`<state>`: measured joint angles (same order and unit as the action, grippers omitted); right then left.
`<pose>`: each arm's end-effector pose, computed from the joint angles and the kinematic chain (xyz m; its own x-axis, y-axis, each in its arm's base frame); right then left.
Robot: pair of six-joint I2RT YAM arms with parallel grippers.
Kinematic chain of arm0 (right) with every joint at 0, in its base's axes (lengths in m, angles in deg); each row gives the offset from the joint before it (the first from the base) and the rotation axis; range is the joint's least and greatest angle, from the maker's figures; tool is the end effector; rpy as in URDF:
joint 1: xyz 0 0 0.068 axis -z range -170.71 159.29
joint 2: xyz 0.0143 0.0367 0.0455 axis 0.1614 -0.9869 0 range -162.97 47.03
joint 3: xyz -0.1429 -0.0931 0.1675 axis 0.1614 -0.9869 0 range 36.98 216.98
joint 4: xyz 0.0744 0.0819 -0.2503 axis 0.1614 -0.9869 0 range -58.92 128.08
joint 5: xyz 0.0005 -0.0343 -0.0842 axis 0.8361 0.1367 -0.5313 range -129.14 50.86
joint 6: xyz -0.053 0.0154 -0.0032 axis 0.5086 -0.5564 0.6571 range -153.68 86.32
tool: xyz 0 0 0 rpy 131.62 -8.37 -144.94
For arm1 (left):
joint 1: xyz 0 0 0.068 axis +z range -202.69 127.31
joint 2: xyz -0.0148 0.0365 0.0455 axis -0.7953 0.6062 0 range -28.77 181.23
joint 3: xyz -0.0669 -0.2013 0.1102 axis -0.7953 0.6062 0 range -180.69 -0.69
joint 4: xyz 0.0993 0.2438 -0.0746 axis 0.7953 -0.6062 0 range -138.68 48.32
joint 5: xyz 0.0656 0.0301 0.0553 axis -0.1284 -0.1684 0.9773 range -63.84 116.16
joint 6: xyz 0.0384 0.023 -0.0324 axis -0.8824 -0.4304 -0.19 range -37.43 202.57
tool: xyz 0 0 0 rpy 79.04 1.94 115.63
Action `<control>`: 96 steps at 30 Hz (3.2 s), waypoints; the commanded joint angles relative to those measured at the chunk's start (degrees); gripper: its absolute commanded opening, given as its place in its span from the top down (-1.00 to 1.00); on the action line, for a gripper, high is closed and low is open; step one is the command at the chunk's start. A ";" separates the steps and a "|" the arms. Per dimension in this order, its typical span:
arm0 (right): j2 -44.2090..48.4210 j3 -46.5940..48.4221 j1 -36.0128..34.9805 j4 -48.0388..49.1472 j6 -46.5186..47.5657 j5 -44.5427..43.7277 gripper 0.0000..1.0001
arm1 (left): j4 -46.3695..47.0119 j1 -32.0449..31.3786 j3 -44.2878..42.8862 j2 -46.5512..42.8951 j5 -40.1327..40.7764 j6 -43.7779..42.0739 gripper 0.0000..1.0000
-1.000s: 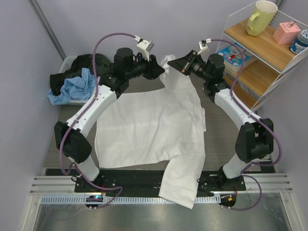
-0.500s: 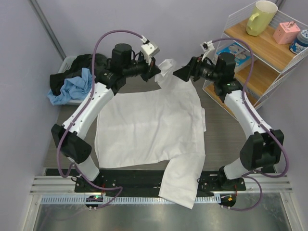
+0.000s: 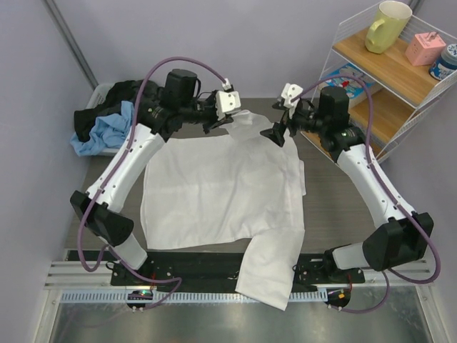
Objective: Fold and stack the long sleeve shirts
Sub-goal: Fold the shirt
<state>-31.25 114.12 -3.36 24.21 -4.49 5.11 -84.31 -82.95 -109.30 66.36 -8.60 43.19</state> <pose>0.3164 0.0979 0.3664 0.1766 -0.3185 -0.9313 -0.8343 0.4537 -0.3133 0.3079 -0.2046 0.4090 0.2104 0.4808 -0.8512 0.9194 0.1987 0.3395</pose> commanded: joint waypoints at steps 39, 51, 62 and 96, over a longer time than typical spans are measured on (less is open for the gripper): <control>-14.09 16.28 0.34 12.81 -12.05 -10.24 0.98 | -6.41 24.99 -16.87 40.83 31.77 -19.33 -0.03; -13.74 15.23 0.95 13.34 -12.67 -9.97 0.98 | -10.80 27.62 -15.75 42.33 31.69 -22.50 -0.02; -14.18 16.37 1.13 13.60 -12.67 -10.32 0.97 | -13.70 27.98 -14.87 43.03 29.49 -25.57 -0.03; -12.25 18.31 2.01 12.64 -11.88 -10.94 0.98 | -13.62 28.85 -14.34 39.42 25.45 -26.01 -0.29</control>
<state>-46.33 130.23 -1.72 34.62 -16.88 -5.84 -96.77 -54.71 -122.35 107.23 18.37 17.53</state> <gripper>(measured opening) 0.028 0.505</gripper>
